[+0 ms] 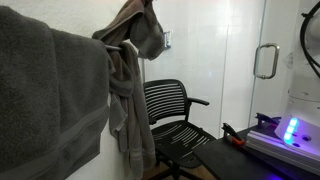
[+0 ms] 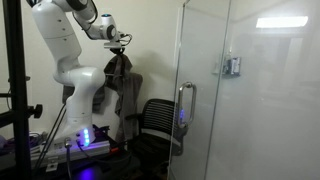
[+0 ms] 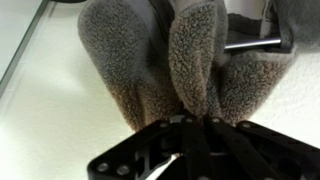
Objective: Pick up the small towel and place it on the chair
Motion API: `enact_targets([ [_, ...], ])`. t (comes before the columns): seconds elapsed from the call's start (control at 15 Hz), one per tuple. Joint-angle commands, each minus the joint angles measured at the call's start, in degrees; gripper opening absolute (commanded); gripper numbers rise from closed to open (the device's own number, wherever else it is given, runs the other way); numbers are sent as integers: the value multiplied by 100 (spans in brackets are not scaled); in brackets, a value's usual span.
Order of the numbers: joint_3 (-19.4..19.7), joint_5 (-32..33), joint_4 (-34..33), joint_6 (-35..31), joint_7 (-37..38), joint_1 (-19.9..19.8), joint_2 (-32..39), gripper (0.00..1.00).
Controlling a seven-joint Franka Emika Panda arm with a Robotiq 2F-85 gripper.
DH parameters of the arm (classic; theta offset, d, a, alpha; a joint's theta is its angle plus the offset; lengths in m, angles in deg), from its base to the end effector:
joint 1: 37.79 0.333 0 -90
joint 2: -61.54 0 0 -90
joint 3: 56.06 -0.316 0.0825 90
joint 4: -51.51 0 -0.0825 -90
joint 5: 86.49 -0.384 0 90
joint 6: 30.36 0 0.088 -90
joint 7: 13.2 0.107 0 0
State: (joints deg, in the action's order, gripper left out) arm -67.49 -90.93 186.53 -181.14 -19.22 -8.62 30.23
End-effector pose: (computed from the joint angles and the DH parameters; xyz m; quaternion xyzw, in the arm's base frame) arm 0.3243 0.2983 0.6212 -0.8496 -0.3484 -0.3841 0.0963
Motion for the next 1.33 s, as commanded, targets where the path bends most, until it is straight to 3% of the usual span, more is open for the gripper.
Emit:
enact_targets([
  [0.0, 330, -365, -230, 332, 135, -308, -806, 2],
  [0.33, 751, -211, -923, 808, 535, -1296, -1500, 2],
  [0.53, 1032, -51, -1466, 1237, 692, -2036, -1554, 2],
  [0.73, 1134, 203, -1413, 1895, 460, -2366, -1425, 2],
  [1.07, 1362, -677, -145, 1911, 154, -1764, -1105, 2],
  [1.27, 1423, -1072, 366, 2039, 6, -1687, -518, 2],
])
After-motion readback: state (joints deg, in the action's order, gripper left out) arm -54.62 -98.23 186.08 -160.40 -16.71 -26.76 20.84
